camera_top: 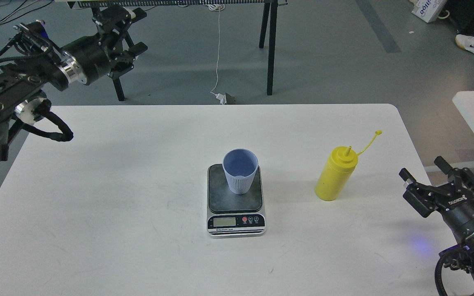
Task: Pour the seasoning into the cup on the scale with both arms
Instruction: 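Move the right gripper to the yellow squeeze bottle and grasp it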
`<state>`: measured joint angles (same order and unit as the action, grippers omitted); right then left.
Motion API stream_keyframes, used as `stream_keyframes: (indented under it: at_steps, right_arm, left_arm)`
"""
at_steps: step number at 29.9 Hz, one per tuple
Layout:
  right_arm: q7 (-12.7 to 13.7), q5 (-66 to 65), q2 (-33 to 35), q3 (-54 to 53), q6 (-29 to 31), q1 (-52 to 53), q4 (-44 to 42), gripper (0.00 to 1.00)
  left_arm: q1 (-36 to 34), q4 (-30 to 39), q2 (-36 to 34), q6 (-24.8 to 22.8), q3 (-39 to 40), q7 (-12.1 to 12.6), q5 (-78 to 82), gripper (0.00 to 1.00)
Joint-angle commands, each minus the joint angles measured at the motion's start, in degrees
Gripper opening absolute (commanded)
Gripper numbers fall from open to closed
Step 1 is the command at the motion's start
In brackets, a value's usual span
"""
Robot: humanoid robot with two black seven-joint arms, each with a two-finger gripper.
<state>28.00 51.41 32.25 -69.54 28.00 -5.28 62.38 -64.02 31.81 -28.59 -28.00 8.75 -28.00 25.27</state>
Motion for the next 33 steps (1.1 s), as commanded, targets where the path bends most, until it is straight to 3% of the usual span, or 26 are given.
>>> stream_keyframes:
  at_steps: [1, 16, 33]
  right_arm:
    - [0.0, -3.0, -1.7, 1.5, 0.0, 0.4, -2.2, 1.0]
    - [0.0, -14.3, -12.6, 2.8, 0.0, 9.1, -14.1, 1.0]
    - [0.0, -16.7, -16.5, 8.5, 0.0, 17.7, -24.3, 1.0]
  left_arm:
    - [0.2, 0.0, 0.0, 0.0, -0.1, 0.0, 0.0, 0.9]
    - [1.0, 0.5, -0.1, 0.0, -0.1, 0.0, 0.0, 0.9]
    - [1.7, 0.6, -0.1, 0.0, -0.1, 0.0, 0.1, 0.9]
